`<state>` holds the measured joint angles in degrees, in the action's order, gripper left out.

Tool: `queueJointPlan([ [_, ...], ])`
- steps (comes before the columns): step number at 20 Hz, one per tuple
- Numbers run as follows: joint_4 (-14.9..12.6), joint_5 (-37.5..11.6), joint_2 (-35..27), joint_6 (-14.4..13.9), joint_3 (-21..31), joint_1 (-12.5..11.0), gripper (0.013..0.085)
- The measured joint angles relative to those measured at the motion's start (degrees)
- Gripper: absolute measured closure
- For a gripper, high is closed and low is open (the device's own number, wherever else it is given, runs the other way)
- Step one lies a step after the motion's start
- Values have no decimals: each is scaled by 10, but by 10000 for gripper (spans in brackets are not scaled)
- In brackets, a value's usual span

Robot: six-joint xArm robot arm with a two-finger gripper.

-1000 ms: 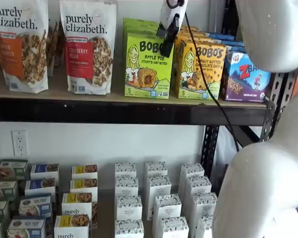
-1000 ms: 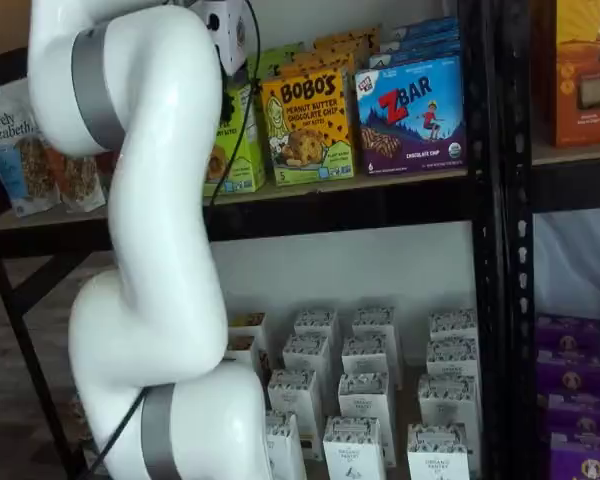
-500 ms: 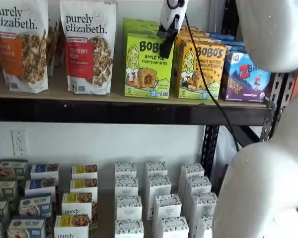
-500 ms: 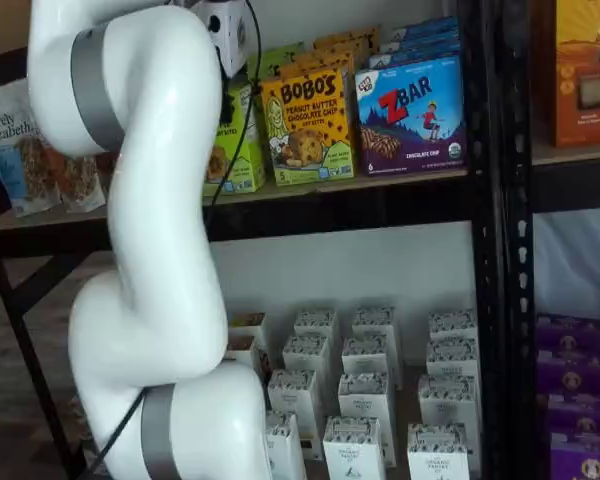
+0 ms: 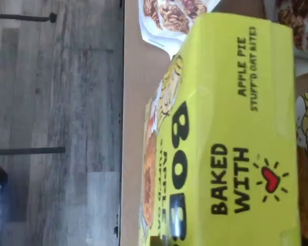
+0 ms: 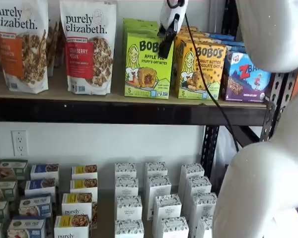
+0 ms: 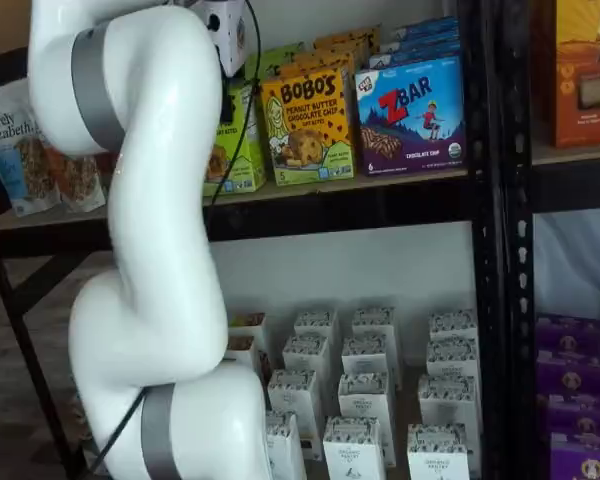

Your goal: Pick the green box on the top shelf, the fourth from the left

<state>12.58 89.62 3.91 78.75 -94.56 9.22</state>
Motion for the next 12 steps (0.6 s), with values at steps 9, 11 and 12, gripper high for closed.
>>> queueJointPlan([
  [9,-5,2,-1,-2,-1,3,410],
  [11,-6,3,-1,-2,-1,3,410],
  [12,-6,4,-1,-2,-2,3,410],
])
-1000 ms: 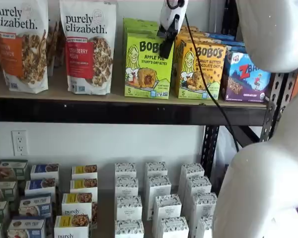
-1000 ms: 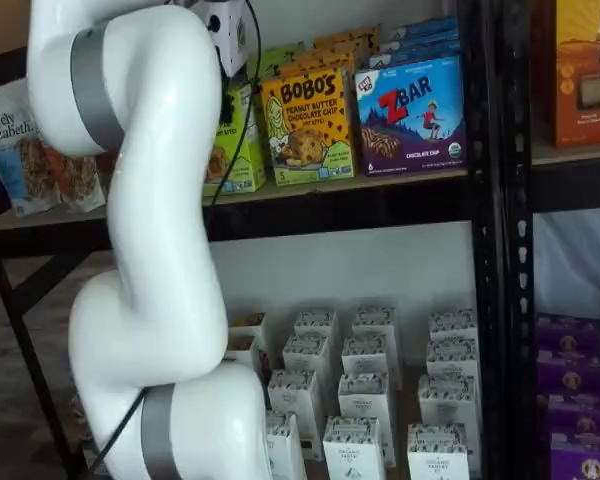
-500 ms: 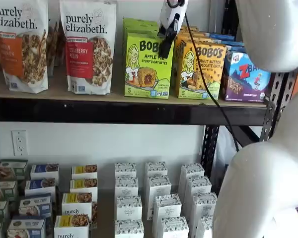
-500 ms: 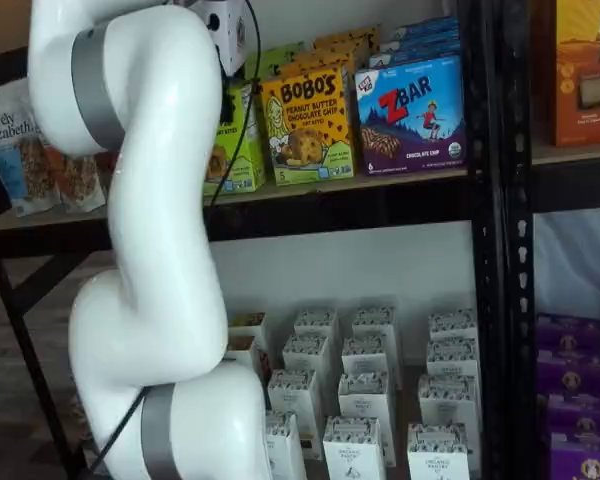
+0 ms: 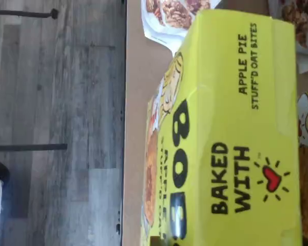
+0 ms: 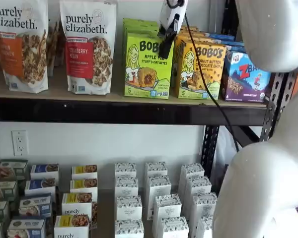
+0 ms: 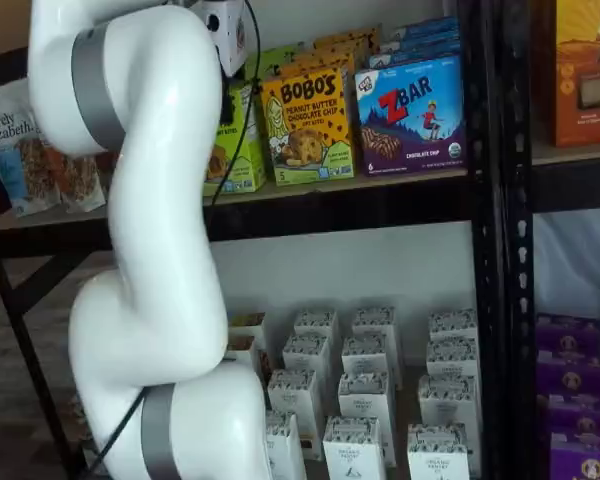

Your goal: Pick the green box on the top shelf, the fourth from the left

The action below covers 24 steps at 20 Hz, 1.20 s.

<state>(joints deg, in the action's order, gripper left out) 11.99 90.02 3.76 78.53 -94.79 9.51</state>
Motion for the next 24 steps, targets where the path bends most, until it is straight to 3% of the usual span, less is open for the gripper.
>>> queueJointPlan([
  [3,0,6,-3,0,-6,0,410],
  [5,-1,10,-5,-1,-11,0,490],
  [11,-4,15,-7,-1,-15,0,610],
  [24,-3,17,-7,-2,-17,0,610],
])
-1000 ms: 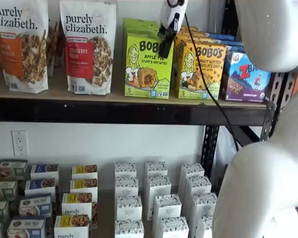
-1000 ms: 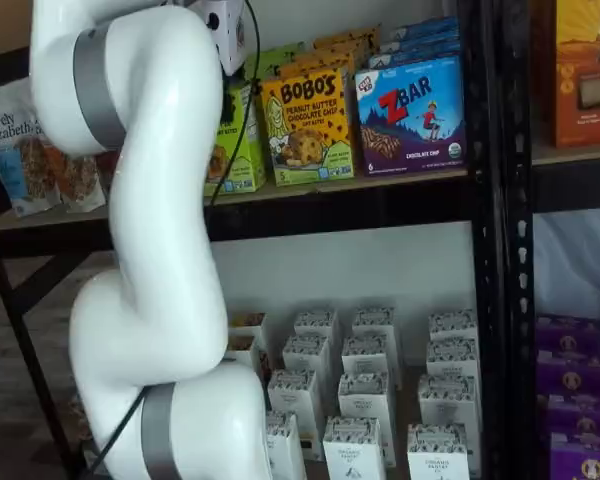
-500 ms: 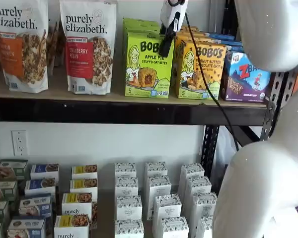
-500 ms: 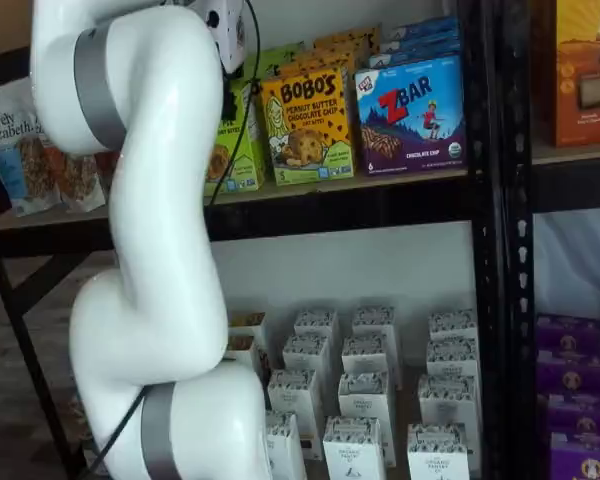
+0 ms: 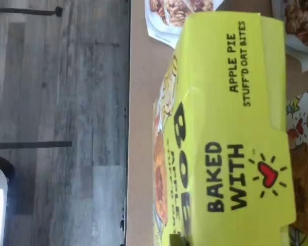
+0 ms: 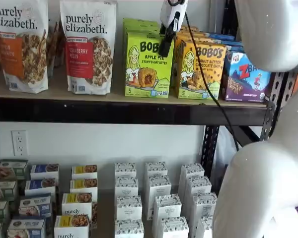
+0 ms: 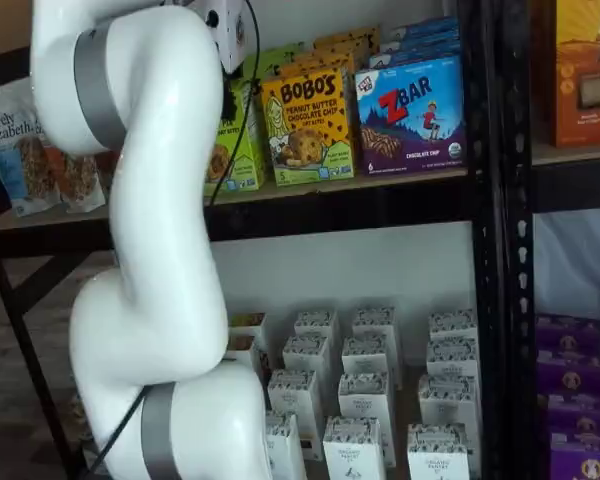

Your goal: Pick the green box on the top shelf, the fourth from the left

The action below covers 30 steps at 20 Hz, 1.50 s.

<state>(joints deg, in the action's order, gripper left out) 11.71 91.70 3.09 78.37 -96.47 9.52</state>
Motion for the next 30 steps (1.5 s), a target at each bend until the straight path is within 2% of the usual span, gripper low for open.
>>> queueJointPlan([
  [3,2,-2,1,0,2,0,690],
  [14,8,13,-1,-1,-5,0,690],
  [30,19,78,29,-15,-9,4,690],
])
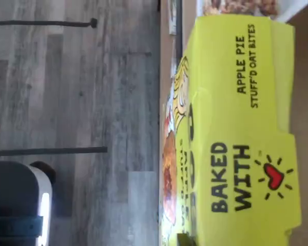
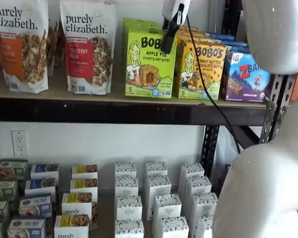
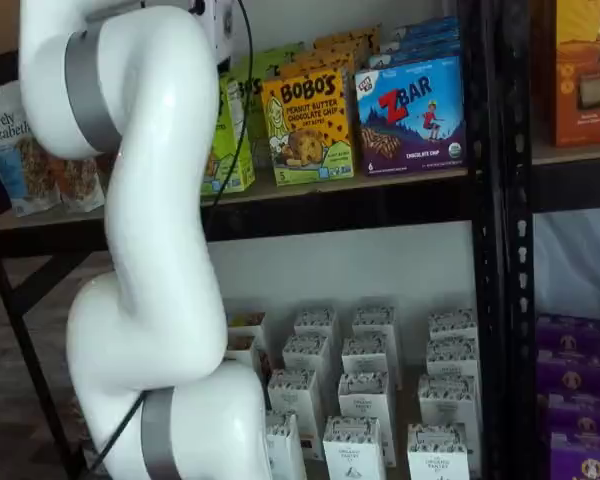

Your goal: Pick the green box on the top shelf, the fourth from the left

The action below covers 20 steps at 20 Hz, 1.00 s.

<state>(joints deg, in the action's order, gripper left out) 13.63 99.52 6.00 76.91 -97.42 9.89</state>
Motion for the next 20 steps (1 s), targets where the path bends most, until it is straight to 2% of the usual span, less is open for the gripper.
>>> queueJointPlan([
  [14,12,28,62,-17,38,9,690],
  [20,7,32,95,-14,66,6,690],
])
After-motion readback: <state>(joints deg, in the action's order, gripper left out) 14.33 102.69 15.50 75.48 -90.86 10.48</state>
